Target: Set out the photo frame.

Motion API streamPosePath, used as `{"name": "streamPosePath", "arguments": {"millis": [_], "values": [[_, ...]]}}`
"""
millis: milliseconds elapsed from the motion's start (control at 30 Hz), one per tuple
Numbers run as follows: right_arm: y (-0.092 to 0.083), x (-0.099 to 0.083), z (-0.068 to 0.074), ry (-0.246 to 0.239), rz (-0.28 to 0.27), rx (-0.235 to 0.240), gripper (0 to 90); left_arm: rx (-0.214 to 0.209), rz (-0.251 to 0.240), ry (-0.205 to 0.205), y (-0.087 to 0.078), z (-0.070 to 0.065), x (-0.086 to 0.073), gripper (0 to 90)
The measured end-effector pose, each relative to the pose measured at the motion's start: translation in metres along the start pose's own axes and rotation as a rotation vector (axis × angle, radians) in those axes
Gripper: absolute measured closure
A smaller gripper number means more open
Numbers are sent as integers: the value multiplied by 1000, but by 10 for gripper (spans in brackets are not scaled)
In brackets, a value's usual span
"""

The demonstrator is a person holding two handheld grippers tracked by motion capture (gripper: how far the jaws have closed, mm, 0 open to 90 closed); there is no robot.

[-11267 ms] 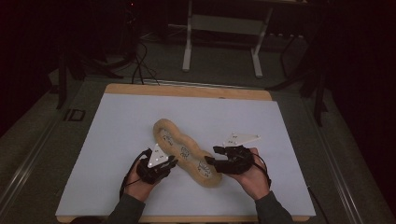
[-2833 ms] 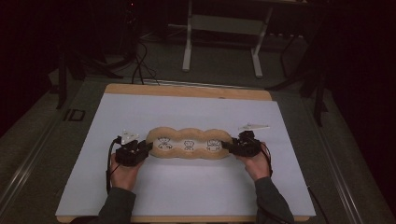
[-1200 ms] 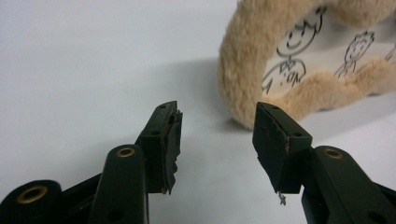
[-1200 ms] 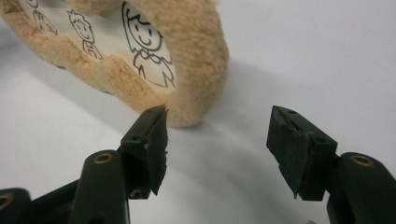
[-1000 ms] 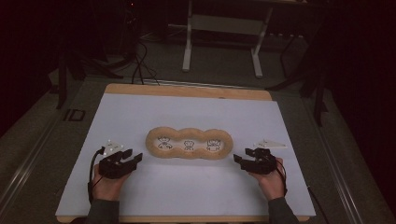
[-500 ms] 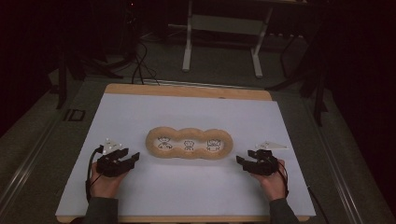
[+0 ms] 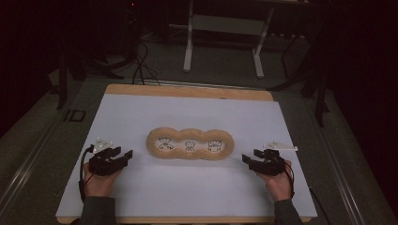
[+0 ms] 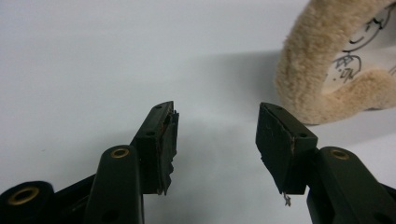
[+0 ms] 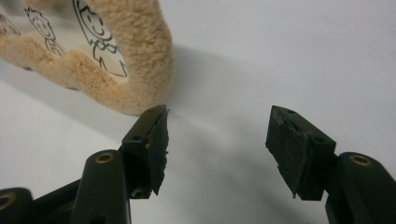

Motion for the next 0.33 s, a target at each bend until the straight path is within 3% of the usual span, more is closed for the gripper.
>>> {"name": "streamPosePath", "arguments": {"millis": [200,333], "values": [[-8,2,-10,23,-23,-8,382,-4,-13,-30,-5,10,2,482],[-13,1,-19,40,-27,-12,371,-29,-8,-51,-6,16,2,476]]}}
Point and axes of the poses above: each handheld gripper's, and its own axes: y roughly forward along the jaws, x roughly out of its top, z roughly to its left, the point moved 5 cm from there along y, roughly forward along the jaws, and after that the axes turned 6 degrees about -z, right-handed, at the moved point
